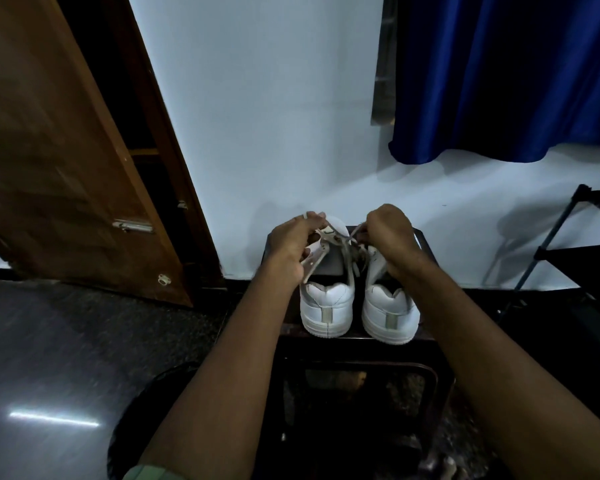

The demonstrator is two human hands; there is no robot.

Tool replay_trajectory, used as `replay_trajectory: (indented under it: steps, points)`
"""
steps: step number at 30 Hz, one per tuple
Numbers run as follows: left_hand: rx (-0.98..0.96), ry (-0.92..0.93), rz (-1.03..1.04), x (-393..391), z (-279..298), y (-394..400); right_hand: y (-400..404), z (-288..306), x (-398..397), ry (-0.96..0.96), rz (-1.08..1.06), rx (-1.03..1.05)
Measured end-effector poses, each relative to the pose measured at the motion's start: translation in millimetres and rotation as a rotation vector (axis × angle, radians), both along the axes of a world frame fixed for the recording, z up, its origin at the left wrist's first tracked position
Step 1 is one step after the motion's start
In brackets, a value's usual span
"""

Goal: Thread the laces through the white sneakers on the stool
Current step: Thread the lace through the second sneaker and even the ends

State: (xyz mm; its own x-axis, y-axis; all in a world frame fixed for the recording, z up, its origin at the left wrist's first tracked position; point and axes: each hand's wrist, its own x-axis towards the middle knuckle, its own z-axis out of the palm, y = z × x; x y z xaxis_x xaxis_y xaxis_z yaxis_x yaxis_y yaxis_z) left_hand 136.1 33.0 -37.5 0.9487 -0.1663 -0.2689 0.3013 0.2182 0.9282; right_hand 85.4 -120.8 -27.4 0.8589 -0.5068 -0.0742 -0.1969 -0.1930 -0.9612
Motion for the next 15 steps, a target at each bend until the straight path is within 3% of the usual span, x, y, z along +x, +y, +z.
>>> replay_trajectory:
  steps: [3, 5, 6, 9, 10, 13, 15]
  points:
    - [-0.001, -0.043, 0.006, -0.8, 7.3, 3.1, 2.6, 16.5, -7.3, -0.216, -0.044, 0.674]
    - [-0.012, -0.086, -0.007, -0.2, 10.1, 3.9, -1.3, 24.0, -13.7, -0.260, -0.050, 0.735]
    - [-0.027, -0.110, -0.014, 0.3, 12.2, 4.2, -5.5, 27.1, -17.2, -0.241, -0.050, 0.541]
    - [-0.114, -0.163, 0.006, -2.3, 19.2, 3.5, -23.4, 24.6, -19.4, -0.151, 0.097, -0.439]
    - [-0.138, -0.176, 0.037, -4.1, 21.4, 2.6, -27.0, 22.2, -17.1, -0.087, 0.184, -0.674]
    - [-0.162, -0.309, 0.109, -7.8, 24.6, 0.4, -24.5, 14.1, -16.5, 0.112, 0.365, -0.877]
    - [-0.119, -0.445, 0.124, -6.0, 23.9, 0.8, -21.3, 10.0, -15.1, 0.081, 0.351, -0.893]
